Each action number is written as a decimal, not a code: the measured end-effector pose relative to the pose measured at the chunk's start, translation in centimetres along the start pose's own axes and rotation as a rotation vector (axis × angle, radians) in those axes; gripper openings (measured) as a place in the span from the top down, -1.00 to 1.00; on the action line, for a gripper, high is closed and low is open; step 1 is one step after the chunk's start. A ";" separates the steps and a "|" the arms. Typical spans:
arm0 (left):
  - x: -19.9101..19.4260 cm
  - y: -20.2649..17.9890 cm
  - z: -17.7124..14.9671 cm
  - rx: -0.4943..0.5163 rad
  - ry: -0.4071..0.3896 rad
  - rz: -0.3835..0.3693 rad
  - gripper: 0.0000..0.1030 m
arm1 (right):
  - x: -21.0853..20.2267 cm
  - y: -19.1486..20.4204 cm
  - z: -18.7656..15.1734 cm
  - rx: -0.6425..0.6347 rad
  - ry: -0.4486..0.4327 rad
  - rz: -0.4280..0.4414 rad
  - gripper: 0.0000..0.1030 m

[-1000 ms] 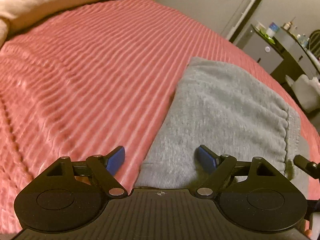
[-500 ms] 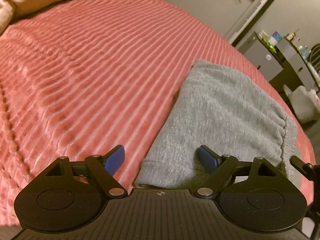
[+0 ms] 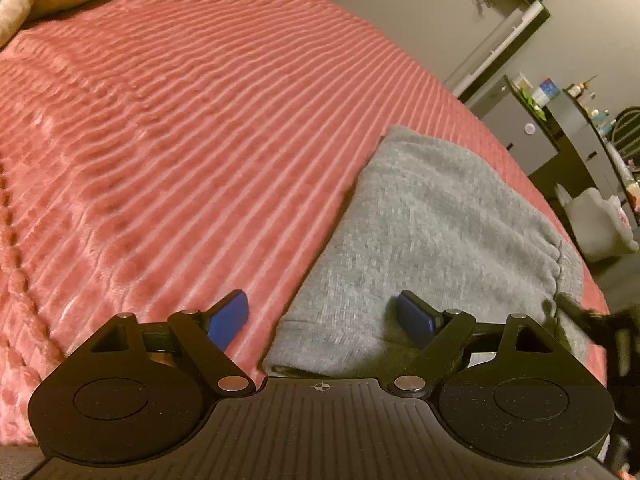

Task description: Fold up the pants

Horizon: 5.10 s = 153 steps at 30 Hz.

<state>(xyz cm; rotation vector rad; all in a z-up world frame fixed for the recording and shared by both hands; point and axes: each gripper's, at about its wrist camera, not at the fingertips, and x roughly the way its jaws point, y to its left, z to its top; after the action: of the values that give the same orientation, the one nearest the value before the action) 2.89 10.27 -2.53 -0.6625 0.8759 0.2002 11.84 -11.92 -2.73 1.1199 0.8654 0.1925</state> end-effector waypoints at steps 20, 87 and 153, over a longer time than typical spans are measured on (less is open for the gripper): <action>-0.7 0.5 -0.1 -0.050 -0.042 -0.044 -0.67 | -10.5 5.8 2.1 -0.170 -0.228 0.164 0.15; -2.6 -5.1 -4.2 0.282 0.080 0.031 -0.17 | -14.2 -5.3 3.8 -0.207 -0.153 -0.215 -0.35; 6.6 -11.5 -1.5 0.413 0.217 -0.229 -0.82 | -9.6 -6.8 7.2 -0.282 0.008 -0.095 -0.93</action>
<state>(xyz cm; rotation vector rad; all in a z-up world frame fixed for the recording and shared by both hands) 10.97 -0.38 -3.01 -0.3952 1.0034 -0.2591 8.47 -25.29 -2.50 0.8144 0.8671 0.2327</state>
